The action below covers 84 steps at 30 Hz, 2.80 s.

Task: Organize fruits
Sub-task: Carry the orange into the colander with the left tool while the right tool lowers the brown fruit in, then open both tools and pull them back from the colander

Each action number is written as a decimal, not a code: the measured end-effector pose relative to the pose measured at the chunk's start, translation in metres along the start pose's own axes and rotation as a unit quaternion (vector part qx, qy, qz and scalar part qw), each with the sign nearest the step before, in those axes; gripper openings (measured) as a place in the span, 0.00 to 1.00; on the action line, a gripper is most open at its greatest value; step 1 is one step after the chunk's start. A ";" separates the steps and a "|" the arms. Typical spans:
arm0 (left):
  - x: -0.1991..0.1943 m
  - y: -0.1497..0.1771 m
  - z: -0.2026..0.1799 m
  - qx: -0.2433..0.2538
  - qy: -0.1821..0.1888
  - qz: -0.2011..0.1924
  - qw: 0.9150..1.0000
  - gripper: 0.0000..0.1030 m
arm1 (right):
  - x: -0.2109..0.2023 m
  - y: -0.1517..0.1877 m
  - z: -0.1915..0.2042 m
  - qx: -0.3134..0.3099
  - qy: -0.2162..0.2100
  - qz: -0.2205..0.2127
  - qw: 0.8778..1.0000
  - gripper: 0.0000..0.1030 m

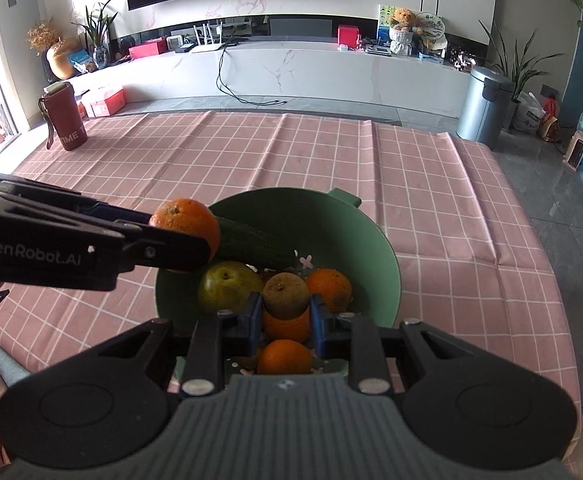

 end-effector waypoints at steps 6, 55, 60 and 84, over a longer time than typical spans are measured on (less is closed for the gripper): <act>0.035 -0.002 -0.002 0.002 -0.008 0.041 0.999 0.45 | 0.030 0.003 -0.014 -0.032 0.008 0.034 0.999 0.20; -0.035 -0.019 -0.008 0.069 -0.086 0.009 0.994 0.63 | 0.006 -0.015 0.027 -0.098 -0.010 0.060 0.993 0.58; -0.081 -0.017 0.002 0.062 -0.113 -0.044 0.991 0.63 | -0.022 -0.026 0.045 -0.048 -0.018 0.021 0.998 0.61; -0.178 0.047 0.048 0.048 -0.291 -0.153 0.943 0.80 | -0.110 0.020 0.112 0.059 0.059 -0.161 0.983 0.79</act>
Point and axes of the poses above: each gripper's, at about its wrist camera, not at the fingertips, and x roughly the way its jaws point, z to its left, y to its underside, the point moved 9 cm from there along x, roughly the way its jaws point, and after that the axes turned 6 degrees about y, right-handed, at the moved point
